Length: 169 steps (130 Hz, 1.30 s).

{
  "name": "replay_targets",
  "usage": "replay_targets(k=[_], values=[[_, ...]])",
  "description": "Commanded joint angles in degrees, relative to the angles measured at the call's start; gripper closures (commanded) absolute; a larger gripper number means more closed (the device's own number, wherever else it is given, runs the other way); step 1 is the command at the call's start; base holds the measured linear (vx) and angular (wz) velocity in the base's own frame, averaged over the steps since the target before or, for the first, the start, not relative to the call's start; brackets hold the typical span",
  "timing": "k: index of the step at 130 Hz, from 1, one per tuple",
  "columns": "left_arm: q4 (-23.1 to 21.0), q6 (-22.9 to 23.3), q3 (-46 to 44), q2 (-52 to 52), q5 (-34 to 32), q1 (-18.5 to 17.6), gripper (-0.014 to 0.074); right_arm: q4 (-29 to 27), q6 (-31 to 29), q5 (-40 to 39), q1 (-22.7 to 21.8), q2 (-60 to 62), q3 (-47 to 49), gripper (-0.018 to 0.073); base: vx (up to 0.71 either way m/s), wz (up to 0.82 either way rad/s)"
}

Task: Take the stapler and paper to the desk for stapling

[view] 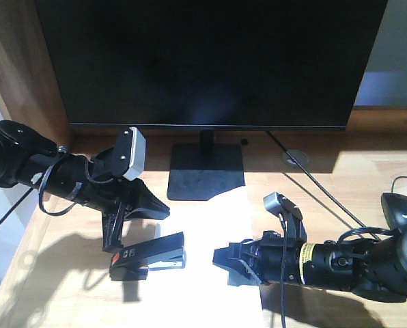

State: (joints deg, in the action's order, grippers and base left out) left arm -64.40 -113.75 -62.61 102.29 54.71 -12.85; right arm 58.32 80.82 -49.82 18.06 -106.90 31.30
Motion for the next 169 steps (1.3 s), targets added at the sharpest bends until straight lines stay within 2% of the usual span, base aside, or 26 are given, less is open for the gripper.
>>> replay_targets(k=[1, 21, 40, 41, 48, 49, 59, 69, 92, 124, 140, 149, 156, 169], values=[[-3.54, 0.32, -1.14, -2.89, 1.73, -0.2, 0.0601, -0.84, -0.38, -4.37, -0.25, 2.08, 1.02, 0.0517, 0.0, 0.0], [-4.18, 0.32, -1.14, -2.89, 1.85, -0.2, 0.0596, -0.95, -0.38, -5.03, -0.25, 2.08, 1.02, 0.0382, 0.0, 0.0], [-4.18, 0.32, -1.14, -2.89, 1.87, -0.2, 0.0594, -0.95, -0.44, -5.03, -0.25, 2.08, 1.02, 0.0143, 0.0, 0.0], [-4.18, 0.32, -1.14, -2.89, 1.87, -0.2, 0.0594, -0.95, -0.5, -5.03, -0.25, 2.08, 1.02, 0.0104, 0.0, 0.0], [-4.18, 0.32, -1.14, -2.89, 2.0, -0.2, 0.0594, -0.95, -0.66, -5.03, -0.25, 2.08, 1.02, 0.003, 0.0, 0.0], [-4.18, 0.32, -1.14, -2.89, 2.05, -0.2, 0.0594, -0.9, -0.76, -5.03, -0.25, 2.08, 1.02, -0.0005, 0.0, 0.0], [-4.18, 0.32, -1.14, -2.89, 2.12, -0.2, 0.0594, -0.9, -1.27, -4.9, -0.25, 2.08, 1.02, -0.0099, 0.0, 0.0], [-4.18, 0.32, -1.14, -2.89, 2.12, -0.2, 0.0594, -0.85, -1.27, -4.26, -0.25, 2.08, 1.02, -0.0153, 0.0, 0.0], [-4.18, 0.32, -1.14, -2.89, 2.12, -0.2, 0.0594, 0.66, -1.65, 0.21, -0.25, 3.79, 1.02, -0.0146, 0.0, 0.0], [-4.18, 0.32, -1.14, -2.89, 2.12, -0.2, 0.0594, 5.92, -1.89, 16.5, -0.25, 11.02, 1.02, -0.0101, 0.0, 0.0], [-4.13, 0.58, -1.14, -2.89, 1.73, -0.2, 0.0594, 8.86, -2.09, 27.87, -0.25, 16.29, 1.02, -0.0083, 0.0, 0.0], [-4.13, 3.56, -1.14, -2.89, 0.16, -0.2, 0.0594, 10.44, -2.24, 36.55, -0.25, 19.63, 1.02, -0.0057, 0.0, 0.0], [-4.13, 6.08, -1.14, -2.89, -1.28, -0.2, 0.0594, 11.35, -2.38, 40.19, -0.25, 21.57, 1.02, -0.0027, 0.0, 0.0], [-3.66, 14.14, -1.14, -2.89, -5.62, -0.2, 0.0594, 12.85, -3.37, 50.97, -0.25, 26.56, 1.02, 0.0068, 0.0, 0.0]])
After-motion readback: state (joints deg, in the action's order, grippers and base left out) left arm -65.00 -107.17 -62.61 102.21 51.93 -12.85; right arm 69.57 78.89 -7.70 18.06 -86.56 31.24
